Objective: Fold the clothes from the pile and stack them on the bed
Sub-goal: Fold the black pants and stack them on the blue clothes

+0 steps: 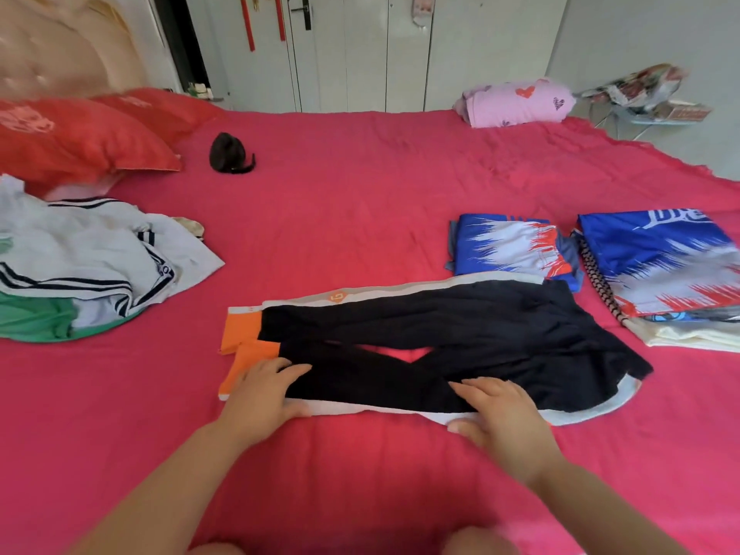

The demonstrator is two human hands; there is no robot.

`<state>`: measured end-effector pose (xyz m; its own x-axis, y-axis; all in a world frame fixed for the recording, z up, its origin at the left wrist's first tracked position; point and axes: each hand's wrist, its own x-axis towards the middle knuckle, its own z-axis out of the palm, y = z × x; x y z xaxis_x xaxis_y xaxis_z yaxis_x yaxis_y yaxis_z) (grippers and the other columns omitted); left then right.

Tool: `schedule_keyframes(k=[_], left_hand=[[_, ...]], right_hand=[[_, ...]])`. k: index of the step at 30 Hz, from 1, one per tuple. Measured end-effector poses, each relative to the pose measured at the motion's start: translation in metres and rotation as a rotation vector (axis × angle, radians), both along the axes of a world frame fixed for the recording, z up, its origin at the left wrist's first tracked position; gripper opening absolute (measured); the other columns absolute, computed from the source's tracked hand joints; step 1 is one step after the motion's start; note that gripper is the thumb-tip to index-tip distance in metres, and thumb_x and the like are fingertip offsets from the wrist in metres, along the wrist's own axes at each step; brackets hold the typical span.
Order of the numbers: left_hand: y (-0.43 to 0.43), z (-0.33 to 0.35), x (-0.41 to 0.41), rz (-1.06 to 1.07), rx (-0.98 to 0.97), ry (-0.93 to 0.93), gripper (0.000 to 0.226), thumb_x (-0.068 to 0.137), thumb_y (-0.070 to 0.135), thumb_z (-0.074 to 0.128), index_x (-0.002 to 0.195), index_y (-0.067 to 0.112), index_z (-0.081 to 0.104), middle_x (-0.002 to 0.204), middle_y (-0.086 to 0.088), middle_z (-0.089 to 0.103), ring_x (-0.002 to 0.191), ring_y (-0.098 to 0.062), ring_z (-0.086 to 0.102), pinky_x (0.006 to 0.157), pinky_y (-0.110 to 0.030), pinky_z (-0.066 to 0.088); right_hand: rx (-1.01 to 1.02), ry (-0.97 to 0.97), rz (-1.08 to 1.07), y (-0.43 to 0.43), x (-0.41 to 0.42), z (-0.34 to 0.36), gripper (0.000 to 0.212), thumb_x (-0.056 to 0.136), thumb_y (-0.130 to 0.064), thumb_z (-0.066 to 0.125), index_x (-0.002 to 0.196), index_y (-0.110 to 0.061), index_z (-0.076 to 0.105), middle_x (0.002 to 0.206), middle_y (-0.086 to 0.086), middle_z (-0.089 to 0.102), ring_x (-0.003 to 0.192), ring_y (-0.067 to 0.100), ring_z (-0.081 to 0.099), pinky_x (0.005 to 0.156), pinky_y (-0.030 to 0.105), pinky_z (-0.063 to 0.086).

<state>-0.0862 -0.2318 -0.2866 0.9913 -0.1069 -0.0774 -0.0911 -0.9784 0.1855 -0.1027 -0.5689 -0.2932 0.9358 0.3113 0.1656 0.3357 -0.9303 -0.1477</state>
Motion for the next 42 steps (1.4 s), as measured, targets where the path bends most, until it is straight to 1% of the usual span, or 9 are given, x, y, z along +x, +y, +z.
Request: schedule_keyframes(k=[6,9,12,17,20,24,30,36,42], left_hand=[[0.004,0.021,-0.005,-0.068,-0.037,-0.234,0.021,0.092,0.028,0.054,0.099,0.013,0.067,0.095,-0.004,0.061,0.089,-0.024,0.060,0.073,-0.034,0.046],[0.021,0.037,-0.010,-0.141,-0.005,-0.578,0.027,0.084,0.029,0.048,0.075,0.012,0.067,0.069,-0.002,0.059,0.059,-0.024,0.060,0.049,-0.028,0.046],[0.036,0.044,-0.024,-0.286,0.069,-0.581,0.031,0.080,0.030,0.042,0.068,0.013,0.063,0.064,-0.002,0.055,0.051,-0.024,0.055,0.044,-0.029,0.042],[0.040,0.023,-0.045,-0.201,-0.065,-0.205,0.050,0.072,0.063,0.037,0.078,0.026,0.070,0.079,0.014,0.061,0.077,-0.009,0.057,0.068,-0.027,0.042],[0.031,0.017,-0.039,0.086,-0.295,-0.313,0.031,0.092,0.039,0.046,0.098,0.018,0.069,0.095,0.007,0.062,0.097,-0.016,0.056,0.086,-0.032,0.042],[0.029,0.006,-0.033,0.289,-0.149,-0.084,0.044,0.095,0.036,0.045,0.136,0.019,0.045,0.132,-0.003,0.049,0.122,-0.023,0.045,0.097,-0.037,0.039],[0.033,0.024,-0.023,0.383,0.037,-0.189,0.028,0.091,0.038,0.052,0.112,0.022,0.060,0.110,-0.003,0.059,0.109,-0.024,0.051,0.088,-0.037,0.035],[0.050,0.049,-0.010,0.339,0.116,0.103,0.053,0.084,0.040,0.062,0.133,0.031,0.046,0.129,-0.004,0.048,0.124,-0.026,0.042,0.101,-0.041,0.032],[0.033,0.050,0.015,0.282,0.008,-0.049,0.046,0.090,0.037,0.055,0.134,0.025,0.046,0.136,-0.001,0.047,0.127,-0.022,0.042,0.104,-0.042,0.029]], right_hand=[[-0.001,-0.124,-0.048,0.014,-0.009,0.018,0.038,0.078,-0.048,0.040,0.075,-0.028,0.072,0.063,-0.007,0.063,0.057,0.014,0.062,0.050,0.030,0.050],[0.097,-0.193,-0.017,0.021,-0.010,0.028,0.034,0.081,-0.046,0.043,0.081,-0.026,0.071,0.068,-0.007,0.061,0.059,0.017,0.059,0.051,0.031,0.050],[0.046,-0.107,0.091,0.027,-0.018,0.025,0.039,0.080,-0.051,0.042,0.086,-0.027,0.072,0.073,-0.009,0.061,0.064,0.016,0.059,0.055,0.029,0.053],[0.083,0.024,0.042,0.028,-0.021,0.016,0.047,0.077,-0.061,0.038,0.092,-0.033,0.072,0.085,-0.012,0.067,0.080,0.017,0.062,0.070,0.031,0.049],[0.127,-0.077,0.057,0.033,-0.022,0.017,0.039,0.083,-0.054,0.038,0.079,-0.036,0.072,0.079,-0.018,0.068,0.075,0.014,0.065,0.070,0.031,0.048],[0.095,0.128,0.064,0.042,-0.025,0.018,0.042,0.086,-0.055,0.039,0.113,-0.035,0.065,0.108,-0.013,0.064,0.102,0.014,0.056,0.089,0.030,0.043],[0.150,0.010,0.017,0.045,-0.022,0.014,0.025,0.084,-0.015,0.063,0.105,-0.026,0.071,0.092,0.000,0.066,0.090,0.026,0.061,0.077,0.038,0.050],[0.037,0.267,0.090,0.049,-0.008,0.025,0.048,0.086,-0.059,0.045,0.126,-0.035,0.054,0.119,-0.012,0.057,0.113,0.012,0.049,0.098,0.027,0.037],[0.118,0.187,0.021,0.040,0.033,0.043,0.022,0.092,-0.033,0.054,0.106,-0.025,0.069,0.099,-0.004,0.067,0.097,0.013,0.057,0.084,0.018,0.037]])
